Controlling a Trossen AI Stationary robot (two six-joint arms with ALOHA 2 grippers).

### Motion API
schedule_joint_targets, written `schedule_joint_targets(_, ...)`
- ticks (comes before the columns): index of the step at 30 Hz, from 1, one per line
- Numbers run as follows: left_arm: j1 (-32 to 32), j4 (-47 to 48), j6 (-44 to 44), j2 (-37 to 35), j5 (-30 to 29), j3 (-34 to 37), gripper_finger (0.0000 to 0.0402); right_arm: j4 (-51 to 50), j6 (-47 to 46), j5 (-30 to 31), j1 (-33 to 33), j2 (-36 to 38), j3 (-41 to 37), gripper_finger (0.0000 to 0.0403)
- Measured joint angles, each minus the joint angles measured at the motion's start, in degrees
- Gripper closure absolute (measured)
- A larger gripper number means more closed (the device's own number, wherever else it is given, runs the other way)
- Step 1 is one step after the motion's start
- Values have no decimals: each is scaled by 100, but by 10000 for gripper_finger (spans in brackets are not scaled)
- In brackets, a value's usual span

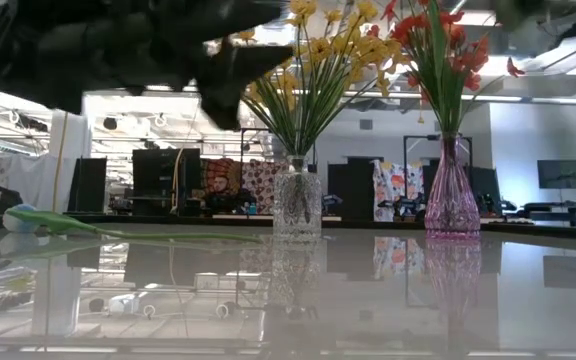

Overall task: Sort flowers into vase by color
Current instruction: Put the right white flower into the transparent flower vase

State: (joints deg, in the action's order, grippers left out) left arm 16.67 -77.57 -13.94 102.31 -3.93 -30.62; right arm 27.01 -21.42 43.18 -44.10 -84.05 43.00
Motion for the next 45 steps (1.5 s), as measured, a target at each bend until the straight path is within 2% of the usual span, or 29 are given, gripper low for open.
schedule_joint_targets(3, 50, -303, 226, 559, 278, -526, 239, 723, 665, -462, 422, -191, 0, 379)
schedule_joint_targets(6, 71, -110, 448, 905, 493, -1080, 239, 1249, 782, -1197, 829, -387, 0, 377)
schedule_joint_targets(9, 70, 453, 622, 1031, 569, -1498, 239, 1567, 849, -1582, 1052, -544, 0, 377)
schedule_joint_targets(13, 54, 1170, 803, 1021, 649, -1815, 239, 1546, 1001, -1609, 1097, -564, 0, 378)
schedule_joint_targets(24, 52, 1229, 830, 1009, 1020, -1889, 243, 1506, 1309, -1600, 1197, -564, 0, 376)
schedule_joint_targets(27, 50, 1211, 825, 1009, 1015, -1889, 264, 1496, 1313, -1595, 1207, -564, 0, 376)
schedule_joint_targets(31, 48, 1216, 857, 1009, 949, -1889, 320, 1498, 1424, -1595, 1200, -564, 0, 374)
schedule_joint_targets(35, 44, 1218, 945, 1009, 923, -1889, 390, 1503, 1391, -1595, 1200, -564, 0, 355)
schedule_joint_targets(41, -25, 1216, 779, 1007, 949, -1889, 400, 1455, 1423, -1593, 1200, -564, 0, 304)
schedule_joint_targets(45, -54, 1334, 824, 891, 941, -1885, 401, 706, 1440, -1609, 1147, -407, 0, 250)
